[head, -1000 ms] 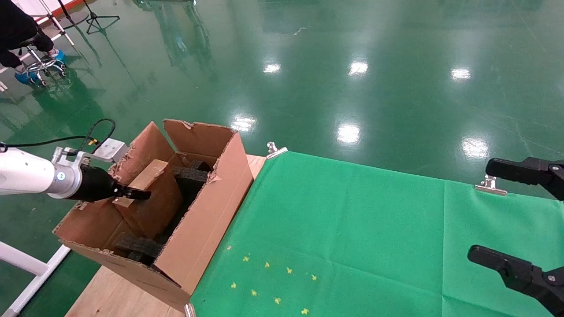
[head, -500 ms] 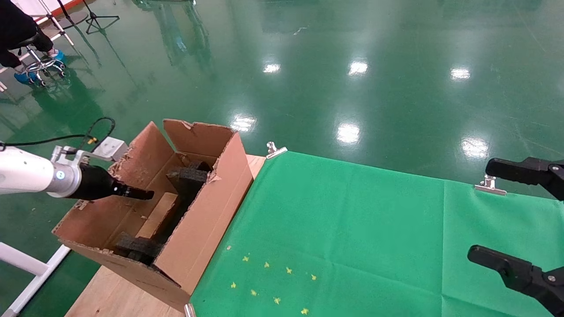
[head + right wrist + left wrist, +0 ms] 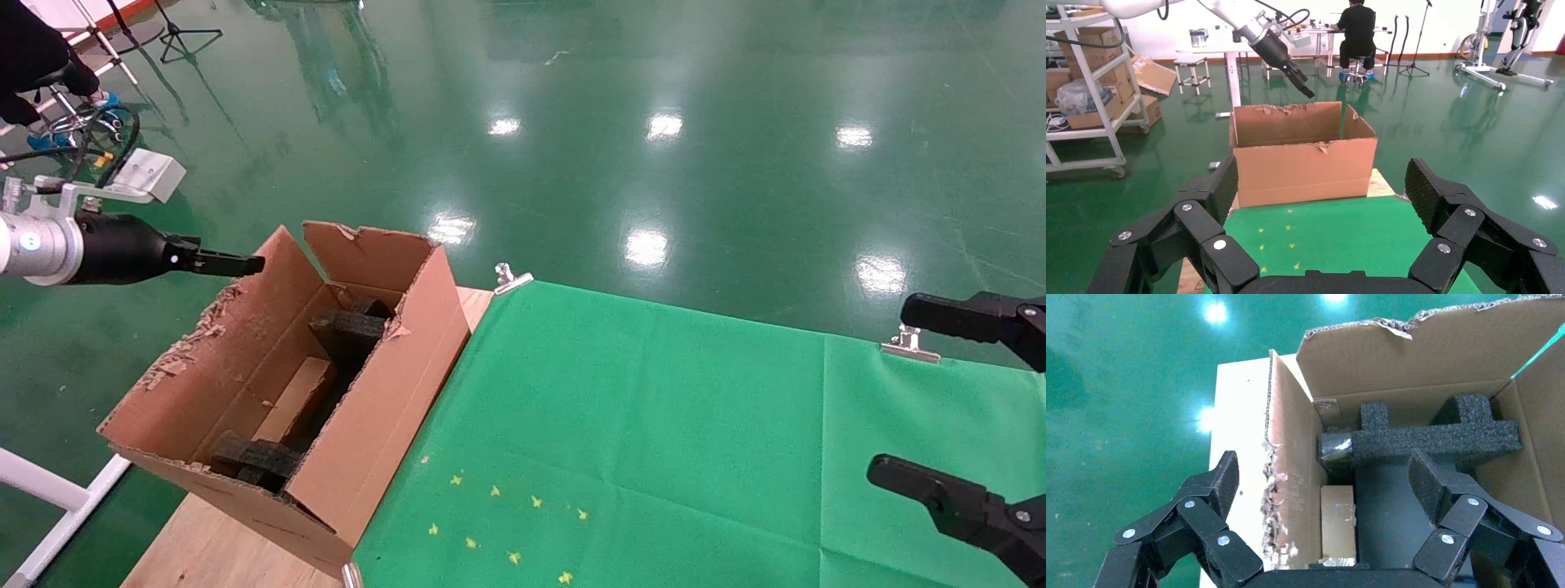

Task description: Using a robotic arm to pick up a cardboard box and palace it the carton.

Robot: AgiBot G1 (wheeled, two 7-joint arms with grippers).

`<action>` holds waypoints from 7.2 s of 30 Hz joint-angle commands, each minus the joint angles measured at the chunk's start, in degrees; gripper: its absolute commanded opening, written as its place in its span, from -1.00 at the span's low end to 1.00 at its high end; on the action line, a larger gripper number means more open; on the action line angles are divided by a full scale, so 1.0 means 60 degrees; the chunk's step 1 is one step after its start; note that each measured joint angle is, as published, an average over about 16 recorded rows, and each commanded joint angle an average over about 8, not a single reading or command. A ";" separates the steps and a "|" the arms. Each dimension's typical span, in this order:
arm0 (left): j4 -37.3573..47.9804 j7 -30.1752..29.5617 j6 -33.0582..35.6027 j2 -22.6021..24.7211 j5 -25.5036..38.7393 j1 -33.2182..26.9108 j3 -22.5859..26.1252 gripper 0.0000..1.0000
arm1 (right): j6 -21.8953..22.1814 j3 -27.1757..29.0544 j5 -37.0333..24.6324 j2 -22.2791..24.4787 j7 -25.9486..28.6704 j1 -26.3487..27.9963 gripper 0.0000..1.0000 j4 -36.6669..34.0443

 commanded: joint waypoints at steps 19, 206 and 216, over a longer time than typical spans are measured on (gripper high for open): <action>-0.1597 0.0931 0.0822 0.0007 -0.1899 0.1107 -0.0613 1.00 | 0.0001 0.0000 0.0000 0.0000 0.0000 -0.0001 1.00 -0.0001; -0.8085 0.4796 0.4439 0.0179 -1.0509 0.6066 -0.3449 1.00 | 0.0004 0.0000 0.0002 0.0002 -0.0001 -0.0004 1.00 -0.0003; -0.8085 0.4796 0.4439 0.0179 -1.0509 0.6066 -0.3449 1.00 | 0.0004 0.0000 0.0002 0.0002 -0.0001 -0.0004 1.00 -0.0003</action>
